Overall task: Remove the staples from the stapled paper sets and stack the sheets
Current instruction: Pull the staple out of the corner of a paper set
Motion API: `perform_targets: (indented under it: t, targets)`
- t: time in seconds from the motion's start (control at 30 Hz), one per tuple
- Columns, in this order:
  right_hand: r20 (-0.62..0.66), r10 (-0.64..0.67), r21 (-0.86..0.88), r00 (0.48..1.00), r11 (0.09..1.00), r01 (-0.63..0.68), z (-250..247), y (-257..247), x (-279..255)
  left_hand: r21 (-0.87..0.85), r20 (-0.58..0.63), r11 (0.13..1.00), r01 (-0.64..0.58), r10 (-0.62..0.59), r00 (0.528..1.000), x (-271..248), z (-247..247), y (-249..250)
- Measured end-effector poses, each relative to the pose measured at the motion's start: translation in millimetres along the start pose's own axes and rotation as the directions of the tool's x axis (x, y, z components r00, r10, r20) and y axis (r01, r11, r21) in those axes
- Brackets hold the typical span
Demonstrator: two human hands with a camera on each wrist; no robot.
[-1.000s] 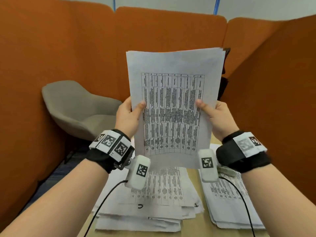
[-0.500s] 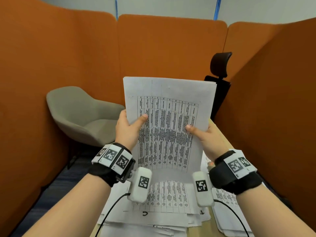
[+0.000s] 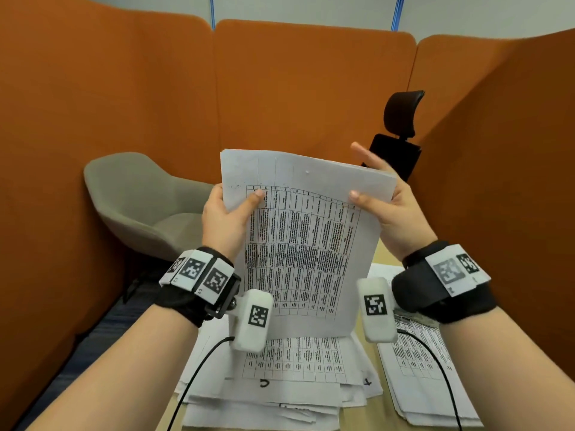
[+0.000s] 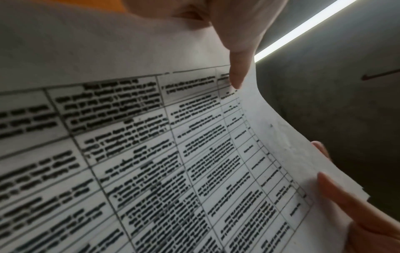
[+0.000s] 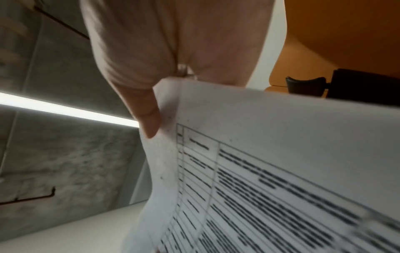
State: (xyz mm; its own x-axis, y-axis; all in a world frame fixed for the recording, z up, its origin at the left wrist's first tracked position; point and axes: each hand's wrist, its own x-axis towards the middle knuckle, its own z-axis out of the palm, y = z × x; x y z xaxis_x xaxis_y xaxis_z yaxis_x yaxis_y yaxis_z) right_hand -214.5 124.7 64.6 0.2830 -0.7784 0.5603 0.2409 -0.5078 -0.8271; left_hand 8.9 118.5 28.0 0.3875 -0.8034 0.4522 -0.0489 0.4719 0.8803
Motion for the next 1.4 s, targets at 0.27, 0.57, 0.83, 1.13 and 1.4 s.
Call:
perform_targets:
  t: [0.27,0.57,0.83,1.13,1.4]
  targets:
    - [0.114,-0.018,0.010,0.993,1.000,0.017,4,-6,7,-0.043,0.060,0.999,0.030,-0.027,0.998,-5,-4,-4]
    - [-0.221,-0.161,-0.265,0.962,0.959,0.100,-1,-4,11,0.007,0.092,0.999,0.033,-0.034,0.995,-10,-3,6]
    - [-0.267,-0.259,-0.466,0.928,0.878,0.111,-8,-30,25,-0.047,0.157,0.992,0.120,-0.111,0.981,-13,4,26]
    - [-0.395,0.196,-0.560,0.898,0.723,-0.404,-39,46,18,0.114,0.192,0.866,0.486,-0.499,0.845,-33,12,-48]
    - [-0.358,0.441,-0.655,0.823,0.509,-0.558,-59,99,-5,0.424,0.166,0.749,0.509,-0.617,0.770,-51,10,-87]
